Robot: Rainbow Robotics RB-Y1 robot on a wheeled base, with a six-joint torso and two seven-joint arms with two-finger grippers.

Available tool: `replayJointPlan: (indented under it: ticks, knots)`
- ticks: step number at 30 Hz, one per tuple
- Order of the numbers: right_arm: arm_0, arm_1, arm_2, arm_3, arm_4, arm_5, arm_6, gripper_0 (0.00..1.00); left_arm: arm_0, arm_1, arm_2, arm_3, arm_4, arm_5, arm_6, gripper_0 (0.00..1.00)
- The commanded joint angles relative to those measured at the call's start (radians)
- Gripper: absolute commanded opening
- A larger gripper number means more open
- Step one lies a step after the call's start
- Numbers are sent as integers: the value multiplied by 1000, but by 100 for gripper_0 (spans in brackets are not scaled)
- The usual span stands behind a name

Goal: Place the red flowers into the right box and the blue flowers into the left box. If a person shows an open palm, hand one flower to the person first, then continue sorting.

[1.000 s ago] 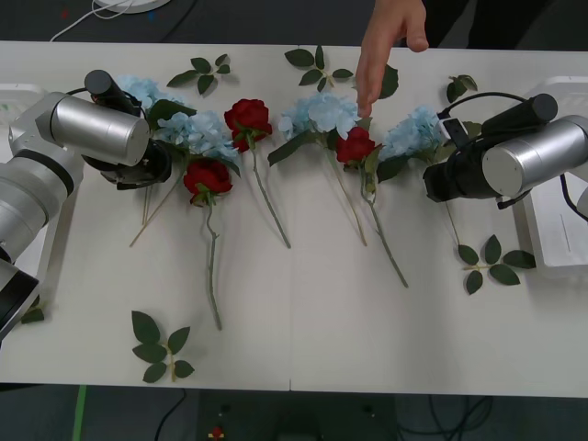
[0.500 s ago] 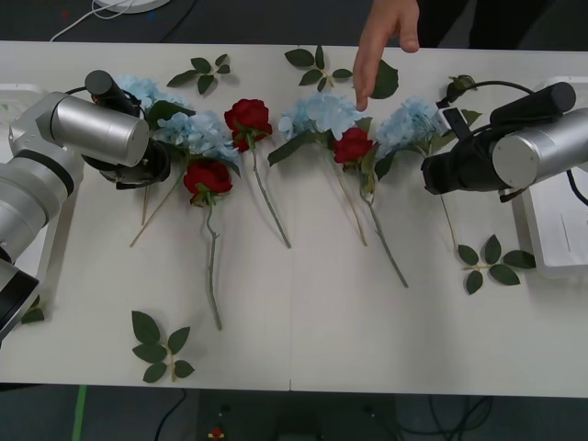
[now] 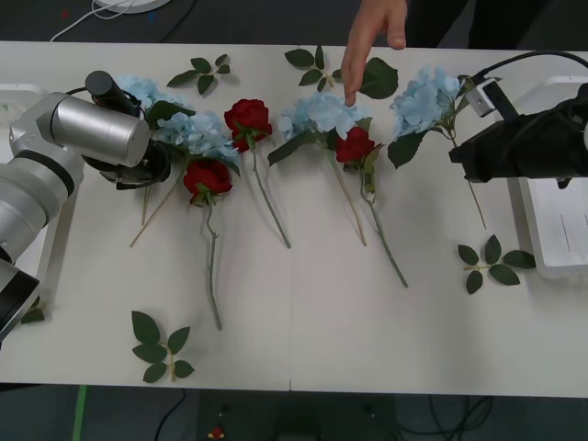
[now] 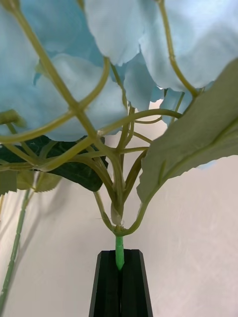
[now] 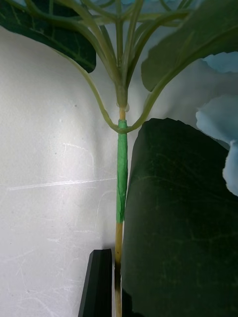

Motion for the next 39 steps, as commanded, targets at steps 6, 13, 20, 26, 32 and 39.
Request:
replayJointPlan:
  ticks: [6,13,20,26,32,39]
  knots:
    - [191,-53,-260,-160,-368,-120,416,0,8,-11,-12,-2,-11,-12,-37,5]
    - [242,16,-294,-275,-522,-320,614,0,8,-11,-12,-2,-11,-12,-37,5]
    - [240,107,-294,-359,-535,-511,614,0,8,-11,-12,-2,-11,-12,-37,5]
    - [229,170,-294,-380,-535,-576,614,0,8,-11,-12,-2,-11,-12,-37,4]
    - [199,226,-294,-377,-532,-613,614,0,8,-11,-12,-2,-11,-12,-37,5]
    - [174,248,-292,-374,-517,-617,614,0,8,-11,-12,-2,-11,-12,-37,5]
